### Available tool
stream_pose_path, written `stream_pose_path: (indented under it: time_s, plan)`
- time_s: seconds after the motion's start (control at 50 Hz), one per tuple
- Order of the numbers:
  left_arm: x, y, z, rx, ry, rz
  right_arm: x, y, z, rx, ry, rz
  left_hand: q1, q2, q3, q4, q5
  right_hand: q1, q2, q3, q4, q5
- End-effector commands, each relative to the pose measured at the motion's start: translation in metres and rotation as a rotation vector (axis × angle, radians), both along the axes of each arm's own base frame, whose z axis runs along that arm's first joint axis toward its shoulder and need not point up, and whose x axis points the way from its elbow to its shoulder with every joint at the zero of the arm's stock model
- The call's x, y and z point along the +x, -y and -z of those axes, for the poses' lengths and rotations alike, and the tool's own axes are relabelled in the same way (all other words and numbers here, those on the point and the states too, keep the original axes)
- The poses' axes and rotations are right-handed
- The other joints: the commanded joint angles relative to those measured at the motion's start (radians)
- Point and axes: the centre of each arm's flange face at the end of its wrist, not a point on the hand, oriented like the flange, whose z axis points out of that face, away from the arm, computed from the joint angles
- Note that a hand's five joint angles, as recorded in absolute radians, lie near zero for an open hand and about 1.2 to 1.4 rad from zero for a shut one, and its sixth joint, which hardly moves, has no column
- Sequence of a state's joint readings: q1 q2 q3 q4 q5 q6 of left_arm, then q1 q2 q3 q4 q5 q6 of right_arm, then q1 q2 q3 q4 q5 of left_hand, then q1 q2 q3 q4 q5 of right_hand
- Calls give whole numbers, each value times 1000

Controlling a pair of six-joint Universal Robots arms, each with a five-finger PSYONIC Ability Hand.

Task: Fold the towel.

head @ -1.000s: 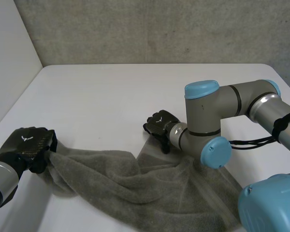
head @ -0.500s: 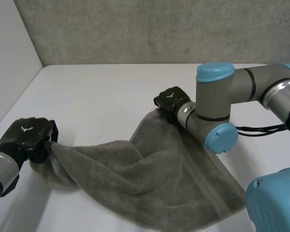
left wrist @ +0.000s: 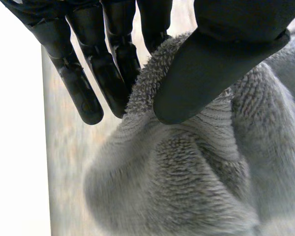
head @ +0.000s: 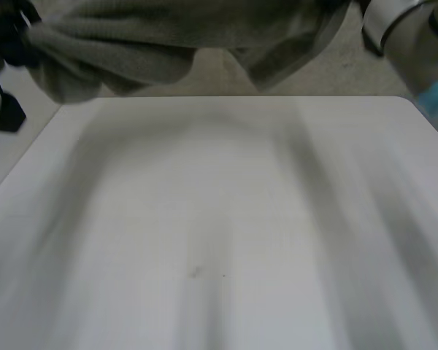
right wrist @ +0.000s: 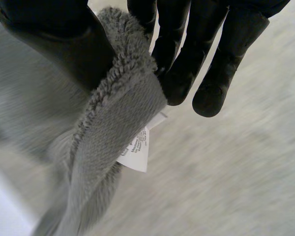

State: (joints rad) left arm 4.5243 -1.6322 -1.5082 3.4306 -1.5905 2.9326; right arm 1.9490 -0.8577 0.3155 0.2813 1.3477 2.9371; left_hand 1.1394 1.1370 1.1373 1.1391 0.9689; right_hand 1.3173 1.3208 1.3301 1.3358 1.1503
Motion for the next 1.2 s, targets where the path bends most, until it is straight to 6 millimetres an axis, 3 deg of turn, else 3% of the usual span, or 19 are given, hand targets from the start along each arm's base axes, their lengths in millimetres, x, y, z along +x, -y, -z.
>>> stream_pose_path:
  time_s: [0.02, 0.04, 0.08, 0.1, 0.12, 0.14, 0.18, 0.28, 0.42, 0.48, 0.52, 0.58, 0.66, 0.8, 0.86, 0.96, 1.04, 1.08, 1.2]
  plan:
    - [-5, -22, 111, 307, 124, 65, 6, -19, 117, 318, -323, -168, 46, 49, 48, 47, 42, 79, 75, 66, 60, 71]
    - [-5, -22, 111, 308, 125, 65, 6, -19, 117, 319, -324, -168, 46, 48, 48, 46, 42, 79, 75, 66, 60, 71]
    - [-6, -34, 155, 429, 203, 108, 1, -27, 159, 395, -428, -182, -100, -98, -98, -100, -104, 79, 75, 66, 60, 71]
    - [-6, -34, 155, 429, 204, 108, 1, -27, 159, 395, -429, -182, -101, -99, -99, -101, -105, 79, 75, 66, 60, 71]
    - [-7, -41, 175, 484, 248, 128, -3, -30, 178, 427, -465, -185, -156, -154, -154, -156, -160, 79, 75, 66, 60, 71]
    - [-7, -41, 175, 485, 248, 128, -3, -30, 178, 427, -466, -185, -157, -154, -155, -156, -161, 79, 75, 66, 60, 71]
    - [-4, -53, 203, 573, 343, 147, -7, -38, 210, 482, -512, -192, -198, -195, -195, -197, -202, 79, 75, 66, 60, 71]
    - [4, -68, 217, 629, 470, 148, -15, -48, 233, 532, -542, -169, -236, -234, -234, -236, -240, 79, 75, 66, 60, 71]
    - [9, -85, 202, 622, 537, 148, -34, -46, 223, 537, -533, -106, -257, -254, -254, -256, -261, 79, 75, 66, 60, 71]
    - [9, -94, 185, 601, 538, 150, -41, -51, 217, 542, -526, -99, -383, -380, -381, -382, -387, 79, 75, 66, 60, 71]
    - [8, -103, 170, 584, 539, 157, -49, -56, 209, 540, -521, -90, -692, -690, -690, -692, -696, 79, 75, 66, 60, 71]
    - [9, -110, 154, 558, 539, 154, -57, -66, 204, 541, -539, -89, -911, -908, -909, -910, -915, 79, 75, 66, 60, 71]
    - [10, -110, 138, 501, 533, 138, -71, -76, 201, 511, -605, -100, -917, -915, -915, -917, -921, 79, 75, 66, 60, 71]
    - [8, -83, 100, 344, 503, 90, -117, -91, 204, 417, -829, -66, -932, -929, -930, -931, -936, 79, 75, 66, 60, 71]
    - [7, -76, 94, 308, 498, 80, -126, -90, 205, 422, -839, -49, -932, -929, -930, -931, -936, 79, 75, 66, 60, 71]
    - [-13, -33, 110, 283, 508, 116, -145, -86, 198, 424, -774, -39, -920, -918, -918, -920, -924, 79, 75, 66, 60, 71]
    - [-30, -12, 120, 284, 516, 156, -148, -88, 201, 431, -743, -68, -905, -903, -903, -905, -909, 79, 75, 66, 60, 71]
    - [-49, 10, 132, 286, 524, 191, -147, -90, 203, 437, -725, -86, -891, -888, -889, -890, -895, 79, 75, 66, 60, 71]
    - [-81, 37, 151, 292, 537, 350, -146, -90, 206, 467, -681, -84, -838, -836, -836, -838, -842, 79, 75, 66, 60, 71]
